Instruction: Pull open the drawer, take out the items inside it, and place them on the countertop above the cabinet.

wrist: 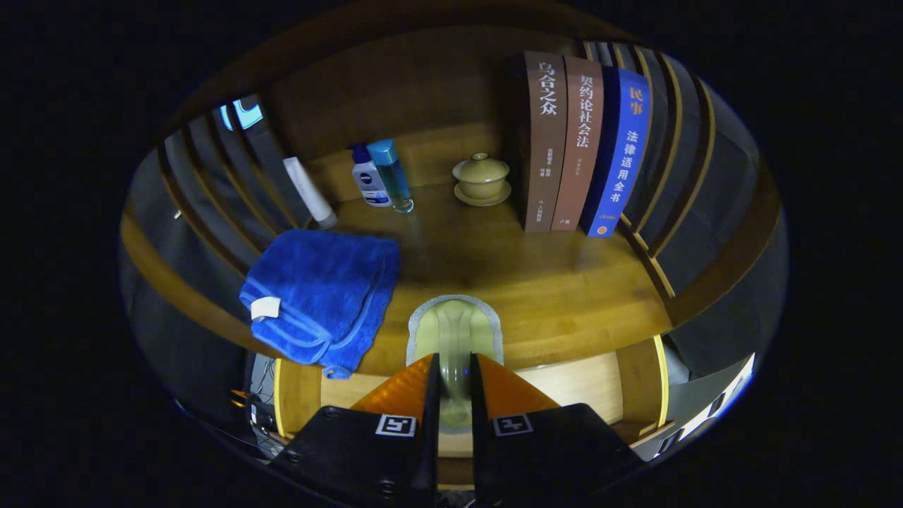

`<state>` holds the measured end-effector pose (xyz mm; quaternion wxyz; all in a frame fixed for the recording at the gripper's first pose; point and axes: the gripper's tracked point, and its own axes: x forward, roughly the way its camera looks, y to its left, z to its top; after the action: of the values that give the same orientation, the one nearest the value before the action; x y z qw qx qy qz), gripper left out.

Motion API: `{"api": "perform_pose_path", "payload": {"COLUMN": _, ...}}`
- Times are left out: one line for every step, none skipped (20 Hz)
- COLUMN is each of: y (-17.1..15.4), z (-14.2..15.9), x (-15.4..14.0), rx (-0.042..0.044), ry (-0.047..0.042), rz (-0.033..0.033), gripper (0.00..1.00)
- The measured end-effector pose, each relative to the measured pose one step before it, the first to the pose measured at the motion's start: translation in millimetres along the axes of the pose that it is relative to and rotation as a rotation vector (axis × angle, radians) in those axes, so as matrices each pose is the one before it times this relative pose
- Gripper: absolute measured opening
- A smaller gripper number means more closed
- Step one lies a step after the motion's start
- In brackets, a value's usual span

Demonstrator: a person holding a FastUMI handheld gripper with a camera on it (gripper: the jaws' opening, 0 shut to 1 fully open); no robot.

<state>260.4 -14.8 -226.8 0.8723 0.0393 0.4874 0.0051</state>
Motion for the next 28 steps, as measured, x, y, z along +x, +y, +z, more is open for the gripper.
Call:
{"api": "perform_pose_path", "payload": {"y": -2.13, "z": 6.10, "x": 6.89, "rx": -0.00132, "ry": 0.00320, "rz": -0.00480, "gripper": 0.25}}
{"api": "perform_pose_path", "payload": {"y": -3.12, "z": 6.35, "x": 6.82, "rx": -0.00784, "ry": 0.00215, "rz": -0.00728, "gripper": 0.25}}
{"api": "perform_pose_path", "payload": {"y": -4.37, "z": 4.44, "x": 8.85, "rx": -0.01229, "ry": 0.00574, "rz": -0.00803, "gripper": 0.25}}
{"api": "perform_pose_path", "payload": {"y": -2.33, "z": 4.95, "x": 7.28, "rx": -0.00355, "ry": 0.00174, "rz": -0.00770, "gripper": 0.25}}
{"api": "perform_pose_path", "payload": {"y": -0.62, "z": 5.56, "x": 6.36, "rx": 0.00043, "ry": 0.00339, "rz": -0.00125, "gripper": 0.25}}
{"api": "perform_pose_path", "payload": {"y": 1.25, "z": 2.89, "x": 6.45, "rx": -0.00225, "ry": 0.00411, "rz": -0.00260, "gripper": 0.25}}
{"api": "perform_pose_path", "payload": {"y": -0.89, "z": 3.18, "x": 6.67, "rx": -0.00930, "ry": 0.00611, "rz": -0.00494, "gripper": 0.25}}
{"api": "perform_pose_path", "payload": {"y": -0.68, "z": 1.34, "x": 6.39, "rx": -0.01208, "ry": 0.00876, "rz": -0.00633, "gripper": 0.25}}
{"api": "perform_pose_path", "payload": {"y": 0.74, "z": 1.61, "x": 5.67, "rx": -0.00305, "ry": 0.00546, "rz": -0.00228, "gripper": 0.25}}
{"api": "perform_pose_path", "payload": {"y": 1.63, "z": 2.05, "x": 4.91, "rx": 0.00161, "ry": 0.00146, "rz": 0.00099, "gripper": 0.25}}
{"api": "perform_pose_path", "payload": {"y": 2.32, "z": 3.05, "x": 2.69, "rx": 0.00388, "ry": -0.00443, "rz": -0.00127, "gripper": 0.25}}
{"api": "perform_pose_path", "payload": {"y": 0.30, "z": 2.25, "x": 2.47, "rx": -0.00203, "ry": -0.00025, "rz": -0.00385, "gripper": 0.25}}
{"api": "perform_pose_path", "payload": {"y": 0.19, "z": 2.00, "x": 0.50, "rx": -0.00073, "ry": 0.00184, "rz": -0.00408, "gripper": 0.25}}
{"api": "perform_pose_path", "payload": {"y": 0.78, "z": 0.55, "x": 1.50, "rx": -0.00067, "ry": 0.00186, "rz": -0.00228, "gripper": 0.25}}
{"api": "perform_pose_path", "payload": {"y": 1.23, "z": 0.35, "x": 1.02, "rx": -0.00414, "ry": 0.00035, "rz": 0.00179, "gripper": 0.25}}
{"api": "perform_pose_path", "payload": {"y": 0.42, "z": -0.26, "x": -0.30, "rx": -0.01068, "ry": 0.00096, "rz": -0.00044, "gripper": 0.25}}
{"api": "perform_pose_path", "payload": {"y": 0.30, "z": 1.34, "x": -1.76, "rx": -0.01090, "ry": -0.00595, "rz": -0.00283, "gripper": 0.26}}
{"api": "perform_pose_path", "payload": {"y": 1.50, "z": 0.37, "x": -1.16, "rx": -0.00505, "ry": -0.00997, "rz": 0.00415, "gripper": 0.26}}
{"api": "perform_pose_path", "payload": {"y": 2.80, "z": 0.46, "x": 0.57, "rx": 0.00426, "ry": -0.02237, "rz": 0.01359, "gripper": 0.27}}
{"api": "perform_pose_path", "payload": {"y": 4.14, "z": 3.68, "x": -4.29, "rx": 0.00966, "ry": -0.01672, "rz": 0.01140, "gripper": 0.30}}
{"api": "perform_pose_path", "payload": {"y": 3.96, "z": 1.31, "x": -8.12, "rx": 0.00779, "ry": -0.02067, "rz": 0.01591, "gripper": 0.47}}
{"api": "perform_pose_path", "payload": {"y": 1.21, "z": -1.10, "x": -1.17, "rx": 0.00005, "ry": -0.01657, "rz": 0.01050, "gripper": 0.64}}
{"api": "perform_pose_path", "payload": {"y": 0.35, "z": 0.06, "x": -9.67, "rx": -0.00316, "ry": -0.01995, "rz": 0.00334, "gripper": 0.81}}
{"api": "perform_pose_path", "payload": {"y": 3.21, "z": 0.03, "x": -7.42, "rx": -0.00184, "ry": -0.02366, "rz": 0.01153, "gripper": 0.98}}
{"api": "perform_pose_path", "payload": {"y": 3.01, "z": -1.26, "x": -7.42, "rx": -0.00286, "ry": -0.02274, "rz": 0.00865, "gripper": 1.00}}
{"api": "perform_pose_path", "payload": {"y": 2.79, "z": -0.81, "x": -11.14, "rx": -0.00400, "ry": -0.02885, "rz": 0.00904, "gripper": 1.00}}
{"api": "perform_pose_path", "payload": {"y": 2.91, "z": -0.12, "x": -10.49, "rx": -0.00577, "ry": -0.03129, "rz": 0.00737, "gripper": 1.00}}
{"api": "perform_pose_path", "payload": {"y": 3.64, "z": -0.34, "x": -10.01, "rx": -0.00518, "ry": -0.03027, "rz": 0.01254, "gripper": 0.99}}
